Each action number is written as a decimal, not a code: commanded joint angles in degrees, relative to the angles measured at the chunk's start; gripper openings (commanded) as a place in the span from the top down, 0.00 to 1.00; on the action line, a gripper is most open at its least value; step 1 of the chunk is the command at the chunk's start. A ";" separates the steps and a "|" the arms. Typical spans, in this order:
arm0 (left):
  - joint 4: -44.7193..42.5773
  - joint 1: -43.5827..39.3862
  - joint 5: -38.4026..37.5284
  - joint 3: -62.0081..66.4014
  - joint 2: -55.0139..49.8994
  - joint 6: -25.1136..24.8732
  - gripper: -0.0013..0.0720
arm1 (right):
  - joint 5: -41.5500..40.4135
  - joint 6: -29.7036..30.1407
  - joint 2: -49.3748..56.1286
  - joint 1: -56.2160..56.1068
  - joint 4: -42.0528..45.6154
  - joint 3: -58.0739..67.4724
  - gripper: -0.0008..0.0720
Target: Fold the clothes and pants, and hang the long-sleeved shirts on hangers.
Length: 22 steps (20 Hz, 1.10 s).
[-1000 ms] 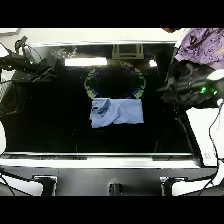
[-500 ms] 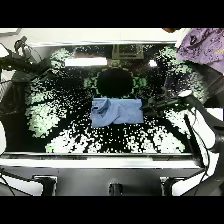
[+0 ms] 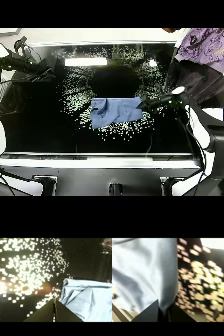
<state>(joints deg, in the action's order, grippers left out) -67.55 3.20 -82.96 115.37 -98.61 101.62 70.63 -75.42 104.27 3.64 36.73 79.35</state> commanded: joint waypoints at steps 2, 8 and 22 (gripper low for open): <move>-0.04 0.04 0.00 -0.02 -0.02 -0.04 0.96 | 2.62 -11.96 -1.18 -0.20 7.10 15.76 0.95; -0.04 0.04 -0.02 -0.02 -0.02 -0.04 0.96 | 6.93 -29.31 -1.14 6.49 13.27 33.66 0.95; -0.02 0.04 -0.22 -0.02 -0.02 0.04 0.96 | -3.61 -44.76 -4.87 32.35 8.63 37.81 0.95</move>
<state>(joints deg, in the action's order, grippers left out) -67.59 3.20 -83.05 115.37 -98.61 101.62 69.52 -117.56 100.27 31.90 44.80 117.01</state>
